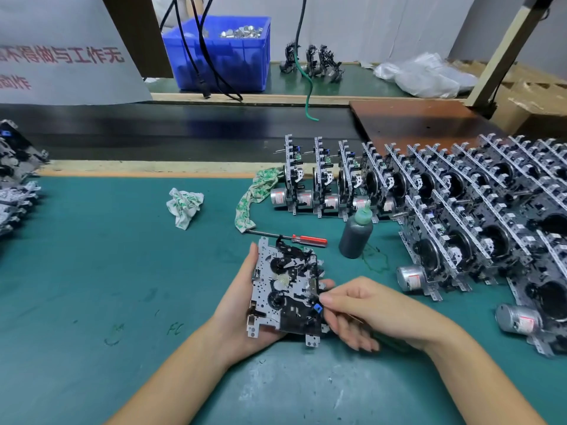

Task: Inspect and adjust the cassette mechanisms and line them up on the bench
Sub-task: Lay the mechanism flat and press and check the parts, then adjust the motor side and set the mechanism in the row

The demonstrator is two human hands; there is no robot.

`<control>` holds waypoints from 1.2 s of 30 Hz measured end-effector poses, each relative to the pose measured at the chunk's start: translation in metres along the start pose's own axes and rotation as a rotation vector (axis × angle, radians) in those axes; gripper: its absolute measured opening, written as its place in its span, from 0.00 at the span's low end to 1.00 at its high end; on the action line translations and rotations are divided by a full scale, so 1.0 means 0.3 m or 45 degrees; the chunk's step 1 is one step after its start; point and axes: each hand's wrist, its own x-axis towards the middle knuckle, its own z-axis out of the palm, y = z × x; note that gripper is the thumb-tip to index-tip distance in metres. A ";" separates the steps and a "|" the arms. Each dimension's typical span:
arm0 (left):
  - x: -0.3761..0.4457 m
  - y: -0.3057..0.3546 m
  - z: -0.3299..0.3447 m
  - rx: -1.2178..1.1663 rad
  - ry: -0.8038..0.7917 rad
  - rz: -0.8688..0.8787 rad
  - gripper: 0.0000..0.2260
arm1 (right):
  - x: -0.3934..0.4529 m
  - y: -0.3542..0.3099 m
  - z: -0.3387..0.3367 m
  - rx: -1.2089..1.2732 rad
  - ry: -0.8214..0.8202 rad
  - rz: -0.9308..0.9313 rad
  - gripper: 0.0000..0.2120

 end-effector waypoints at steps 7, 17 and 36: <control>-0.006 0.000 0.008 0.012 0.028 0.013 0.36 | -0.003 0.001 0.005 -0.024 0.016 -0.010 0.21; 0.004 0.001 0.012 0.040 0.124 0.000 0.35 | -0.003 -0.007 0.002 -0.005 -0.061 0.103 0.25; -0.010 -0.005 0.018 0.008 0.077 0.049 0.35 | -0.003 0.011 0.011 0.030 0.119 -0.119 0.28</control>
